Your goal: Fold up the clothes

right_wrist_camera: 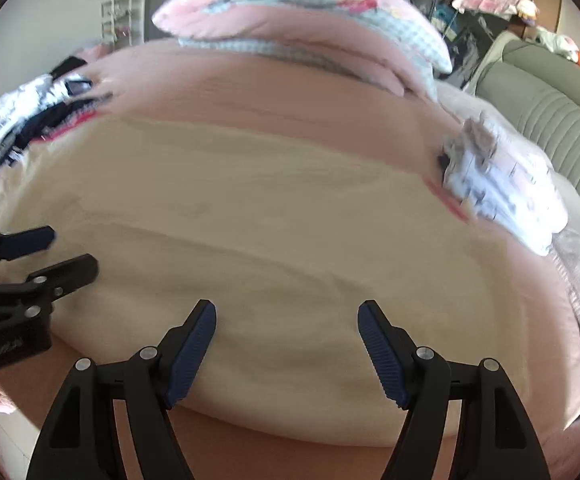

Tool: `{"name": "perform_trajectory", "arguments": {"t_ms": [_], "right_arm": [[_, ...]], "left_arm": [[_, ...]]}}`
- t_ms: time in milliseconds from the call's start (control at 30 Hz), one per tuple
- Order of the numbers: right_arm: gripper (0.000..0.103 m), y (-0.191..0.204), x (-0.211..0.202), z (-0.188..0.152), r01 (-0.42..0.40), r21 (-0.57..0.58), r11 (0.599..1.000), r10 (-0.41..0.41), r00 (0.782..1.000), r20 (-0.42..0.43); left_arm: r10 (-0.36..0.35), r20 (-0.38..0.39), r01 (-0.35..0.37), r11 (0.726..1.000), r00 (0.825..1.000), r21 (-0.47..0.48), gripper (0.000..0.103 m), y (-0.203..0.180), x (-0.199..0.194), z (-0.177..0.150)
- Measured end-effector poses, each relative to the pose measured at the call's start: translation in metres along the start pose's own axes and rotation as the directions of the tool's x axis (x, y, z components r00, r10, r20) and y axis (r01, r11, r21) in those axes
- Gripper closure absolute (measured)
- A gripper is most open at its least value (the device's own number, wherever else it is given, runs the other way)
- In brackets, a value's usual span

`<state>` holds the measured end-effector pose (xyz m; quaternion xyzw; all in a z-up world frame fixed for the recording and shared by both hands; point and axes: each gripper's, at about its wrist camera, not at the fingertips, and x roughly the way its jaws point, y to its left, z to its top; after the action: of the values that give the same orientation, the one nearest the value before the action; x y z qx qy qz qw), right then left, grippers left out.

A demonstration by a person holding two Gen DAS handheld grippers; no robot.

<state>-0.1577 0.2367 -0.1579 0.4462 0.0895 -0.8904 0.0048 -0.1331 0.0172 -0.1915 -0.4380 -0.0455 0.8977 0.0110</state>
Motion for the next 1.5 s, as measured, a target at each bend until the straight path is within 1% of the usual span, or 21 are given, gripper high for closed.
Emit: {"name": "perform_trajectory", "arguments": {"t_ms": [133, 300, 333, 400, 467, 567, 633, 700, 733, 800, 833, 900, 933, 1000, 1033, 1100, 1167, 1233, 1300, 1400, 1500], "right_arm": [[0.024, -0.009, 0.004, -0.017, -0.027, 0.043, 0.999, 0.027, 1.0, -0.002], [0.023, -0.031, -0.004, -0.027, -0.049, 0.073, 0.996, 0.052, 0.998, -0.038], [0.023, -0.027, -0.013, -0.037, -0.035, 0.086, 0.996, 0.04, 0.998, -0.058], [0.023, -0.04, -0.019, -0.047, 0.011, 0.117, 0.993, 0.0, 0.996, -0.092], [0.023, -0.055, -0.026, -0.054, 0.048, 0.176, 0.983, -0.027, 0.993, -0.119], [0.023, -0.082, -0.047, -0.062, 0.077, 0.295, 0.952, -0.051, 0.994, -0.095], [0.023, -0.101, -0.064, -0.065, 0.162, 0.337, 0.927, -0.152, 0.987, -0.057], [0.025, -0.132, -0.074, -0.073, 0.228, 0.427, 0.875, -0.224, 0.973, -0.06], [0.033, -0.147, -0.072, -0.077, 0.235, 0.464, 0.854, -0.227, 0.971, -0.073], [0.048, -0.175, -0.072, -0.088, 0.236, 0.53, 0.815, -0.211, 0.971, -0.109], [0.051, -0.182, -0.074, -0.094, 0.228, 0.546, 0.806, -0.202, 0.973, -0.108], [0.051, -0.195, -0.077, -0.106, 0.208, 0.573, 0.792, -0.181, 0.978, -0.105], [0.051, -0.195, -0.074, -0.107, 0.183, 0.556, 0.811, -0.156, 0.983, -0.095], [0.051, -0.186, -0.065, -0.098, 0.154, 0.461, 0.874, -0.134, 0.988, -0.076], [0.051, -0.179, -0.062, -0.093, 0.143, 0.394, 0.908, -0.129, 0.99, -0.063], [0.051, -0.17, -0.059, -0.088, 0.097, 0.311, 0.945, -0.087, 0.995, -0.045], [0.051, -0.168, -0.053, -0.091, 0.025, 0.296, 0.955, -0.015, 0.999, -0.037], [0.051, -0.172, -0.043, -0.095, 0.015, 0.284, 0.959, 0.001, 0.998, -0.055], [0.049, -0.174, -0.028, -0.103, 0.037, 0.265, 0.963, -0.013, 0.996, -0.089], [0.042, -0.17, -0.031, -0.104, 0.067, 0.227, 0.971, -0.05, 0.995, -0.081], [0.042, -0.166, -0.033, -0.106, 0.099, 0.188, 0.977, -0.086, 0.993, -0.075]], "left_arm": [[0.011, -0.028, -0.009, 0.998, 1.0, 0.07, 0.036, 0.002, -0.006, -0.012], [-0.019, -0.078, 0.026, 0.995, 0.997, 0.095, 0.036, 0.016, -0.017, -0.02], [-0.024, -0.088, 0.033, 0.994, 0.996, 0.1, 0.036, 0.019, -0.019, -0.022], [-0.036, -0.115, 0.048, 0.993, 0.993, 0.104, 0.036, 0.028, -0.025, -0.025], [-0.018, -0.112, 0.026, 0.997, 0.994, 0.071, 0.036, 0.038, -0.032, -0.029], [-0.008, -0.087, 0.006, 1.0, 0.996, -0.024, 0.036, 0.054, -0.037, -0.026], [-0.015, -0.069, 0.011, 0.998, 0.997, -0.057, 0.036, 0.054, -0.037, -0.022], [-0.021, -0.05, 0.018, 0.998, 0.999, -0.062, 0.036, 0.047, -0.036, -0.019], [-0.037, -0.039, 0.034, 0.997, 0.999, -0.062, 0.036, 0.041, -0.036, -0.015], [-0.106, -0.026, 0.105, 0.994, 0.994, -0.042, 0.036, 0.015, -0.033, -0.005], [-0.142, -0.02, 0.142, 0.989, 0.99, -0.03, 0.036, 0.002, -0.031, 0.0], [-0.2, -0.042, 0.202, 0.978, 0.979, 0.049, 0.036, -0.041, -0.021, 0.012], [-0.222, -0.061, 0.227, 0.969, 0.973, 0.1, 0.036, -0.068, -0.014, 0.018], [-0.252, -0.078, 0.263, 0.948, 0.964, 0.178, 0.036, -0.115, -0.003, 0.026], [-0.262, -0.087, 0.275, 0.94, 0.961, 0.202, 0.036, -0.136, 0.004, 0.029], [-0.28, -0.106, 0.298, 0.926, 0.954, 0.23, 0.036, -0.174, 0.016, 0.033], [-0.306, -0.132, 0.329, 0.917, 0.943, 0.228, 0.036, -0.202, 0.028, 0.033], [-0.292, -0.142, 0.32, 0.915, 0.946, 0.246, 0.036, -0.22, 0.037, 0.03], [-0.265, -0.137, 0.294, 0.915, 0.954, 0.275, 0.036, -0.237, 0.043, 0.026], [-0.219, -0.113, 0.244, 0.918, 0.969, 0.314, 0.029, -0.248, 0.046, 0.019], [-0.216, -0.107, 0.24, 0.912, 0.97, 0.333, 0.028, -0.25, 0.046, 0.013]]}}
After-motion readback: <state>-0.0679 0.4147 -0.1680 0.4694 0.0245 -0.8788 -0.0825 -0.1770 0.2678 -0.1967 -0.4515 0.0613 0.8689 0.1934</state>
